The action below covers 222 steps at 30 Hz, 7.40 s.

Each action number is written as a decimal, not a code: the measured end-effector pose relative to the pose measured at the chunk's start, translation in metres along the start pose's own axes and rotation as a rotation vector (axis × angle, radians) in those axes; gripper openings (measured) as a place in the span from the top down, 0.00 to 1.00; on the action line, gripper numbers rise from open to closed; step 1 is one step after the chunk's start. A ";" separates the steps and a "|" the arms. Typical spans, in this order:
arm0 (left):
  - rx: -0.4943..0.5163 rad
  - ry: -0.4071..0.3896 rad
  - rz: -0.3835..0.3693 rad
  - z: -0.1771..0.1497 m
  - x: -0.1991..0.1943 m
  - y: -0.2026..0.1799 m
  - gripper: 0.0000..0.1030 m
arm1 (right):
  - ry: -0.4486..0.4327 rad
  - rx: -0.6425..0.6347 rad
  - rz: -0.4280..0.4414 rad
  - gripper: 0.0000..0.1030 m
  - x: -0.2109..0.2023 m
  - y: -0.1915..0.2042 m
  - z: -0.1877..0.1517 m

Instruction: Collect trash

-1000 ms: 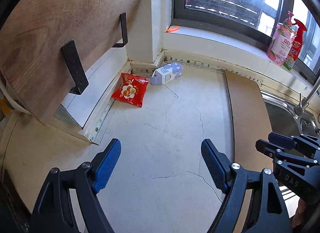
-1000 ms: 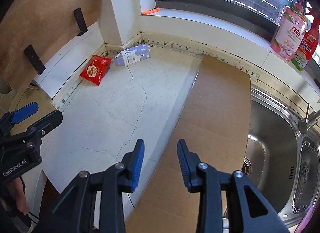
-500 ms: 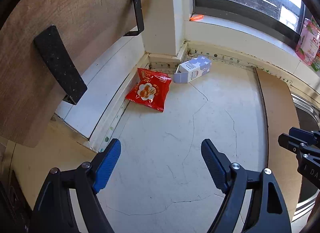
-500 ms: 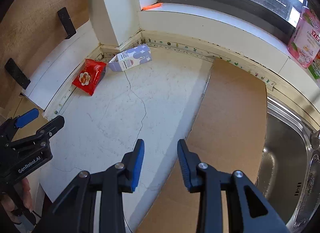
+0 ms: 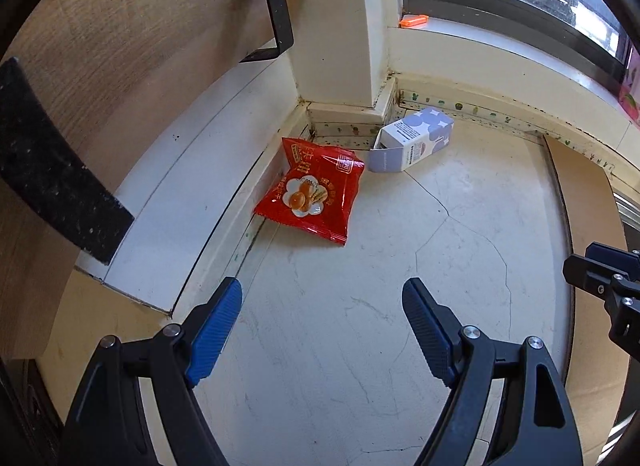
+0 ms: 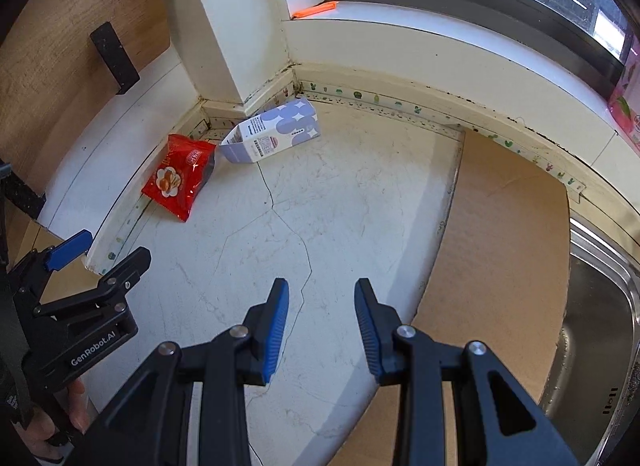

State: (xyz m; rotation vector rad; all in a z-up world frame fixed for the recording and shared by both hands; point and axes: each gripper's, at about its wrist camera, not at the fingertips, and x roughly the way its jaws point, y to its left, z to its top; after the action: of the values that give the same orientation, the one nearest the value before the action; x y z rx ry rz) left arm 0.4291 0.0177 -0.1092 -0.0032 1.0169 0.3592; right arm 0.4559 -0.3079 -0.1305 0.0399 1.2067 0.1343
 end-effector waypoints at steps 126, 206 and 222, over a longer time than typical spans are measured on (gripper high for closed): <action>0.104 -0.082 -0.137 -0.162 -0.138 0.047 0.96 | 0.023 0.291 0.141 0.63 -0.095 0.088 -0.154; 0.157 0.368 -0.291 -0.517 0.142 0.034 0.26 | 0.320 0.386 0.063 0.25 0.194 0.082 -0.518; 0.179 0.300 -0.327 -0.447 -0.021 0.053 0.26 | 0.220 0.391 0.070 0.25 0.031 0.104 -0.473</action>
State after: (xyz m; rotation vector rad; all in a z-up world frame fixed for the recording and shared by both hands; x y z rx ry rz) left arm 0.0325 -0.0139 -0.3209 -0.0631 1.3198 -0.0349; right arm 0.0165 -0.2204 -0.3172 0.4191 1.4379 -0.0393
